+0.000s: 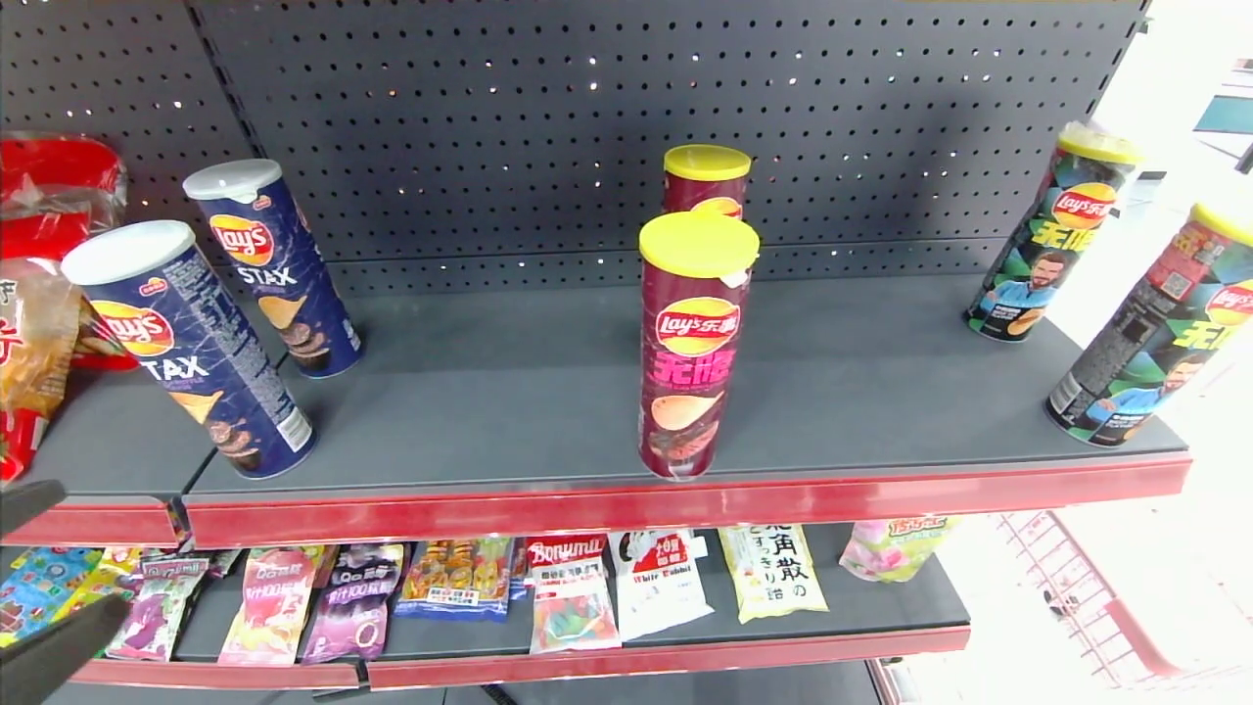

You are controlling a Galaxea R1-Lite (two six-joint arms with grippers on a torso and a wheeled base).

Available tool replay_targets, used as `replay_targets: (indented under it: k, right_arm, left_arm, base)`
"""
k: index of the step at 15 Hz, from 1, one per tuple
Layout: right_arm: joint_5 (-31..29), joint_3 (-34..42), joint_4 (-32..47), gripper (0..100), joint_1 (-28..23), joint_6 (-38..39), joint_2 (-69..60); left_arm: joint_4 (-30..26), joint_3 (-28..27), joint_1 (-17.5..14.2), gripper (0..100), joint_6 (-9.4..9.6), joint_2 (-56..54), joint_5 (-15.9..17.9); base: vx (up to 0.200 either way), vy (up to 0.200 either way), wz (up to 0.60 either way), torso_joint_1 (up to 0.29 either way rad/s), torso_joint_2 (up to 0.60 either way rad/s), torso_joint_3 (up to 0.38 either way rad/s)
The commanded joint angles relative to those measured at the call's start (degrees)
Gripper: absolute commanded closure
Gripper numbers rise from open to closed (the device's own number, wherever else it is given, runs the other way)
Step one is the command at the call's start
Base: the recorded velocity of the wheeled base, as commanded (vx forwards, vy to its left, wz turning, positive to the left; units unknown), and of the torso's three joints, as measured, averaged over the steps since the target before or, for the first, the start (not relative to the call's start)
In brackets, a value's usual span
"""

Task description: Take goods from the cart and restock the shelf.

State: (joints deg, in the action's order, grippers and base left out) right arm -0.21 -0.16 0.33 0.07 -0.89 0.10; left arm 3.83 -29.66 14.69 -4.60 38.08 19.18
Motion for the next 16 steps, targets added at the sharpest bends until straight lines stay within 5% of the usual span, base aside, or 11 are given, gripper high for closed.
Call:
replay_targets:
  k: [1,2,6,8,16]
  right_arm:
    - [0.03,-0.02,0.02,0,0.01,0.01,-0.01]
    - [-0.06,-0.02,0.02,0,0.01,0.01,-0.01]
    - [-0.06,-0.02,0.02,0,0.01,0.01,-0.01]
    - [0.03,-0.02,0.02,0,0.01,0.1,-0.01]
    - [-0.06,-0.02,0.02,0,0.01,0.19,-0.01]
  left_arm:
    - [0.92,-6.64,2.54,0,6.53,19.92,3.41]
    - [0.92,-10.07,2.71,0,8.29,25.2,3.68]
    - [0.92,-16.22,6.05,0,8.64,35.92,3.59]
    - [0.92,-17.71,7.28,0,10.48,39.52,3.59]
    - [1.18,-21.58,9.92,0,23.67,51.74,3.68]
  base:
    - [0.0,0.0,0.0,0.0,0.0,0.0]
    - [0.0,0.0,0.0,0.0,0.0,0.0]
    - [0.0,0.0,0.0,0.0,0.0,0.0]
    - [0.0,0.0,0.0,0.0,0.0,0.0]
    - [0.0,0.0,0.0,0.0,0.0,0.0]
